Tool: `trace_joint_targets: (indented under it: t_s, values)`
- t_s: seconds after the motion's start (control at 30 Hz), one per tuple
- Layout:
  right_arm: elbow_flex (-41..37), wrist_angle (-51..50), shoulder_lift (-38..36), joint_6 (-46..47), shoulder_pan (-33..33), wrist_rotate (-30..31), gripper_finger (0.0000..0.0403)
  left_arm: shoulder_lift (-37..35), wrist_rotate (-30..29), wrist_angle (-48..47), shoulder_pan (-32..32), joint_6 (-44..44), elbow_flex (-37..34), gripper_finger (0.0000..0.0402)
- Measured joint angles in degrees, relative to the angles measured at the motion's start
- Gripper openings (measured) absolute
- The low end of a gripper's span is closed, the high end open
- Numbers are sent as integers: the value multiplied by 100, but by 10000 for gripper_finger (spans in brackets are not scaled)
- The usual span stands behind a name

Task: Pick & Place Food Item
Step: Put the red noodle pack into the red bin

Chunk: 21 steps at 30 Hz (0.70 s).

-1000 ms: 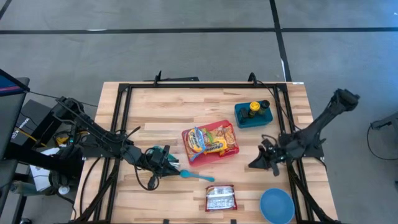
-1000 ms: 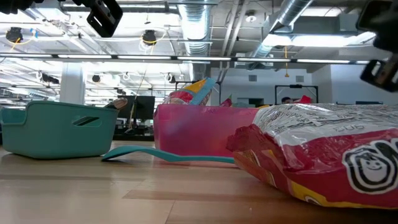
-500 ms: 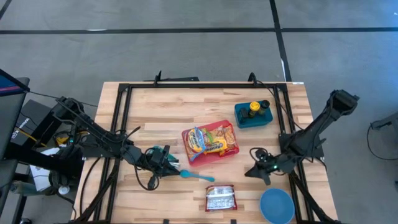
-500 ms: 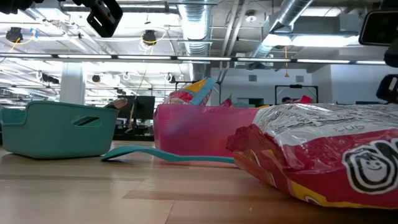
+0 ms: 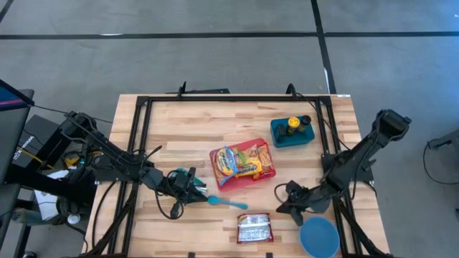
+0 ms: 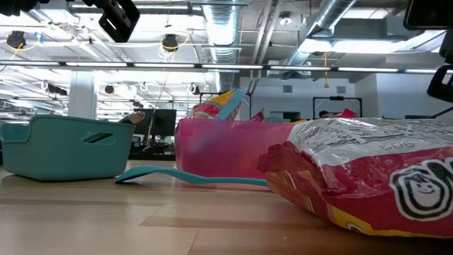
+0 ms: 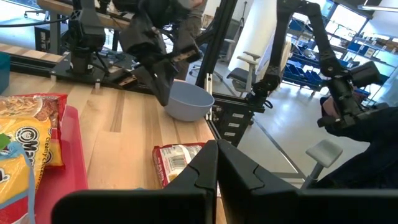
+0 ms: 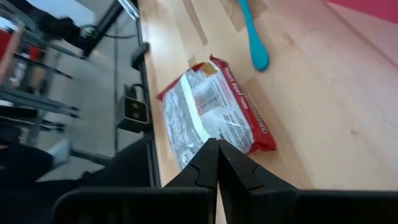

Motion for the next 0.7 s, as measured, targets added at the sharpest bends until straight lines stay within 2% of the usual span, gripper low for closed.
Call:
trace_joint_targets:
  t_s: [0.33,0.7]
  values:
    - [812,-530,854,-39,-21,-311,1,0,0,0,0,0,0,0]
    - [973,-521,1516,-62,-257,-900,1,-1,1,0,0,0,0,0]
